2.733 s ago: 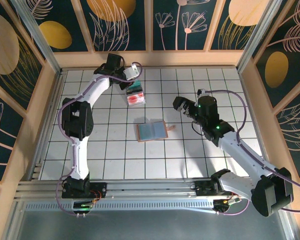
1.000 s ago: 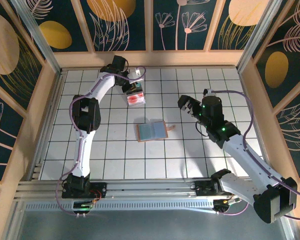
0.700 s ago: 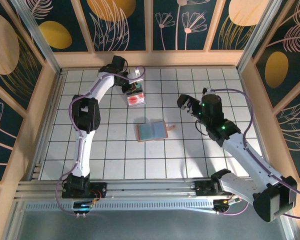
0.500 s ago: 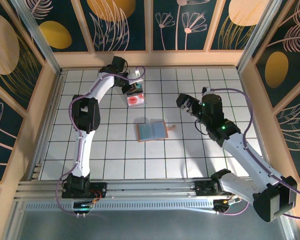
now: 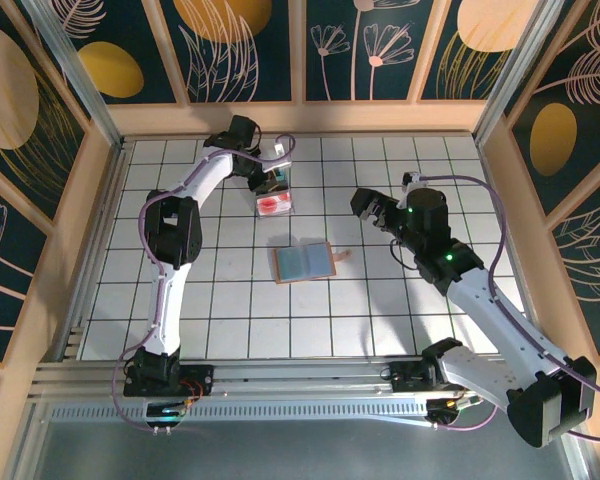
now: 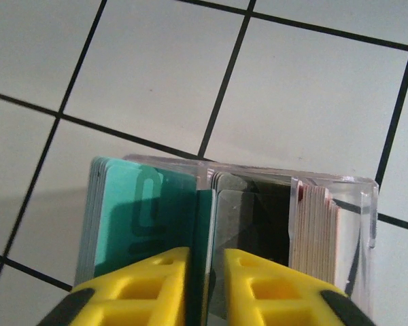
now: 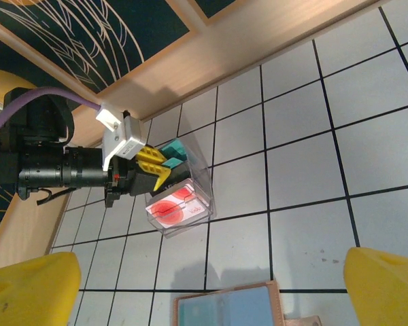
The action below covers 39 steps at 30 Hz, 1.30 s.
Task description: Take the credit cards out of the card holder
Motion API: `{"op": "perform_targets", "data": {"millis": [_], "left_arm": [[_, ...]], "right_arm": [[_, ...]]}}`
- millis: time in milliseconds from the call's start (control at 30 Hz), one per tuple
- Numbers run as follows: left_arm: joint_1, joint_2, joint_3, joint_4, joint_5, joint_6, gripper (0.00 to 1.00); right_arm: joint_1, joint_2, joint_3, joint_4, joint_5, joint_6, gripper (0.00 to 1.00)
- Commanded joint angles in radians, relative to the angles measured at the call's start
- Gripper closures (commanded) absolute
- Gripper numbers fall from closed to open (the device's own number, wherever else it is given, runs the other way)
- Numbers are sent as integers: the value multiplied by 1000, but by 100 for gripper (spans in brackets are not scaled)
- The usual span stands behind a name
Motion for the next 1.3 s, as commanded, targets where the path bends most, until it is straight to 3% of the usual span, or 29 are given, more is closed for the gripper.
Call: {"op": "perform_targets", "data": {"millis": [0,100,367,500,900,1000,1067,1200,1267], "left_arm": [[-5,-11,66,-66,12,-42,76],[-6,-13,106,-89,17,-55,71],[-5,-85,127,-109,19,-109,68],[-6,-145,98,-97,9,-164,62],[-5,-417,-388,223,-70,-379,61],[-9,-529,-566,384,-86,-539,44],[-16,-624,-709,506,-129,-659,38],[-36,-831,-965,662,-284,-912,15],[-45,-911,-1063,685,-344,-1027,11]], "right_arm": [[8,0,24,-26,13,-4,1],[16,2,27,-41,14,-10,2],[53,69,64,-124,78,-2,24],[113,130,93,-167,140,5,30],[169,253,121,-226,162,67,45],[169,278,113,-234,147,90,46],[171,300,111,-231,127,94,50],[190,357,116,-222,84,103,56],[205,389,124,-218,67,107,56]]}}
